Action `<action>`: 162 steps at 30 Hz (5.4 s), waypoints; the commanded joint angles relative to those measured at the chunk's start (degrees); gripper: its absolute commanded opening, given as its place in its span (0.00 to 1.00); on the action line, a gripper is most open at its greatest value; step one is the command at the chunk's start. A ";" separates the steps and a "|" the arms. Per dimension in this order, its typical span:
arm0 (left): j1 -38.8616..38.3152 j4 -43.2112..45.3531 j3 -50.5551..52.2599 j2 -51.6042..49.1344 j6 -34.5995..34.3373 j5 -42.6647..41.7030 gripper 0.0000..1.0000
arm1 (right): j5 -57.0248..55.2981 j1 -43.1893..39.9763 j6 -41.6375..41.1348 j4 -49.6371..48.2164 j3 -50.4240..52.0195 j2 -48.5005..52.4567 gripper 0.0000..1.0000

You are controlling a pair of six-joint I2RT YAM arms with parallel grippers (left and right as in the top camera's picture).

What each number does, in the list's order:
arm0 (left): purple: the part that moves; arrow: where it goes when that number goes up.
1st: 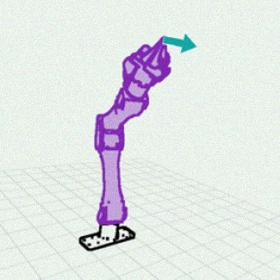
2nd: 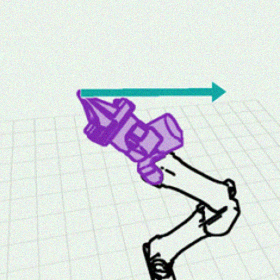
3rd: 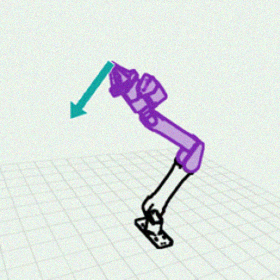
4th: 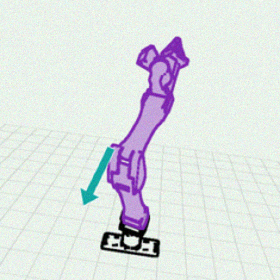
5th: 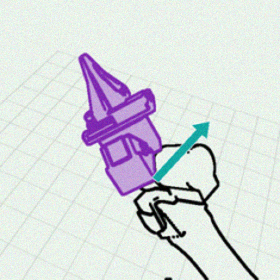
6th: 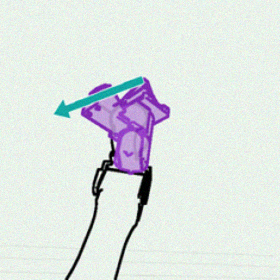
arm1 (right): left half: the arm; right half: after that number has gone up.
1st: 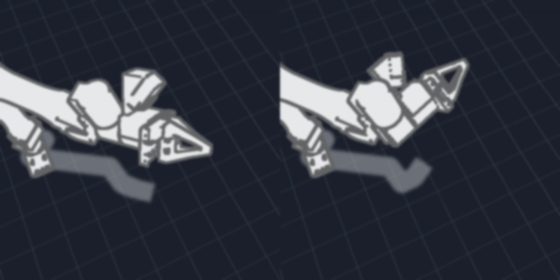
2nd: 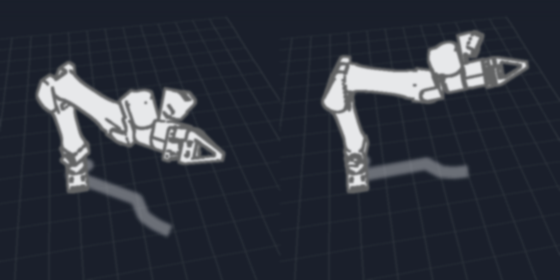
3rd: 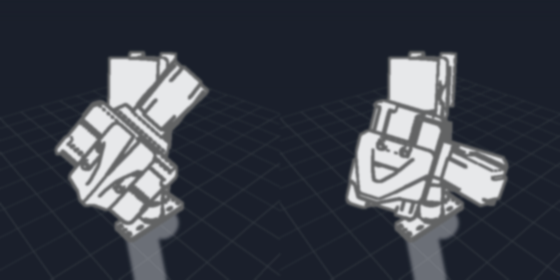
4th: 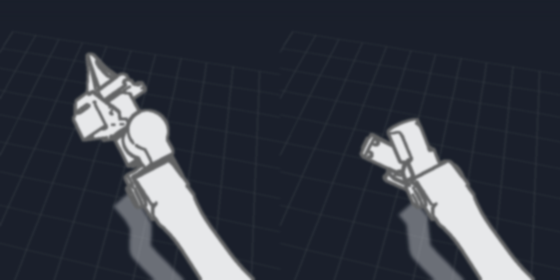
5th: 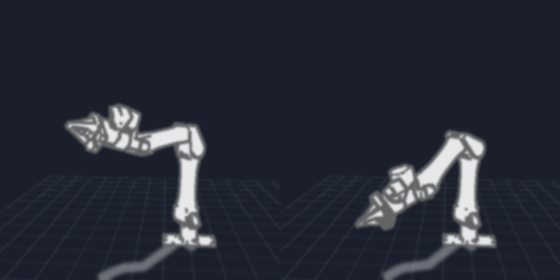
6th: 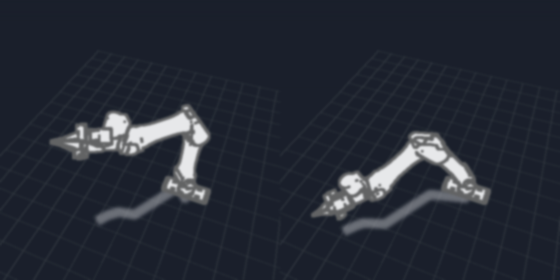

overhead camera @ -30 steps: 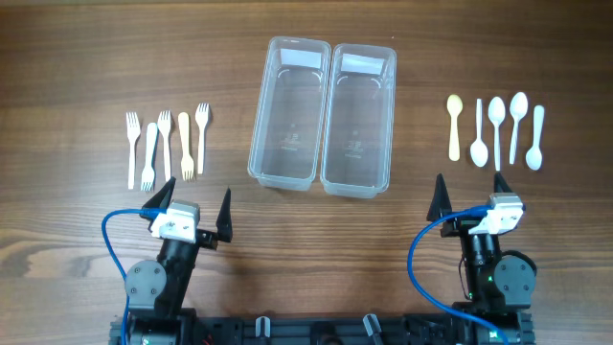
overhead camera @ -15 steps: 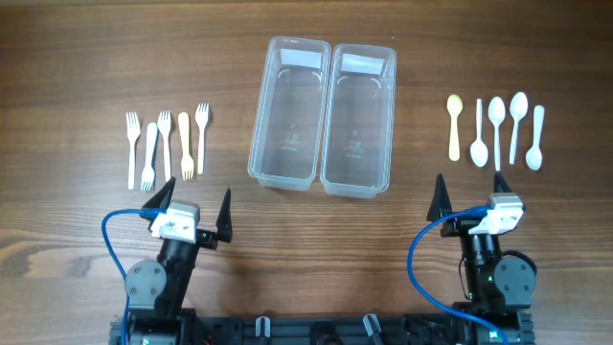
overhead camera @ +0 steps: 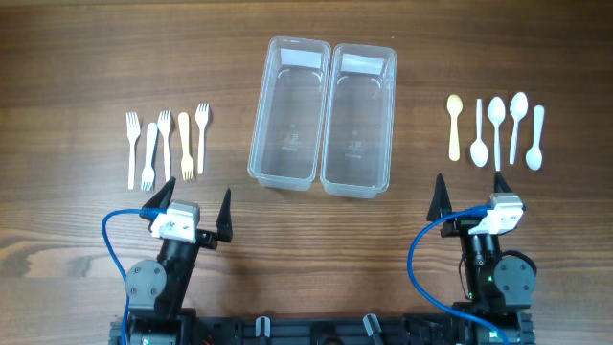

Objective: Pack container

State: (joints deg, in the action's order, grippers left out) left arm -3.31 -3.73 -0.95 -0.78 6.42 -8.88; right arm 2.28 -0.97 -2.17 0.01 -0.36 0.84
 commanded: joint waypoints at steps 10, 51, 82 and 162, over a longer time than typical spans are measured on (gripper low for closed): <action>0.22 0.31 0.59 0.28 0.85 -0.07 1.00 | -0.98 -0.24 -0.92 -0.26 0.04 -0.04 1.00; 0.22 0.31 0.59 0.28 0.85 -0.07 1.00 | -2.32 -0.24 2.19 47.23 -79.25 79.76 1.00; 0.22 0.33 0.59 0.28 0.85 -0.04 1.00 | 1.25 -7.15 4.04 34.58 -79.03 114.16 0.61; 0.22 0.33 0.59 0.28 0.85 -0.07 1.00 | 10.16 18.51 -10.47 28.11 -76.94 100.00 0.10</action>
State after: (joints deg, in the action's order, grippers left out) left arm -3.31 -3.55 -0.84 -0.84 6.42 -8.88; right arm 13.87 17.39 -10.79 28.64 -77.25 100.57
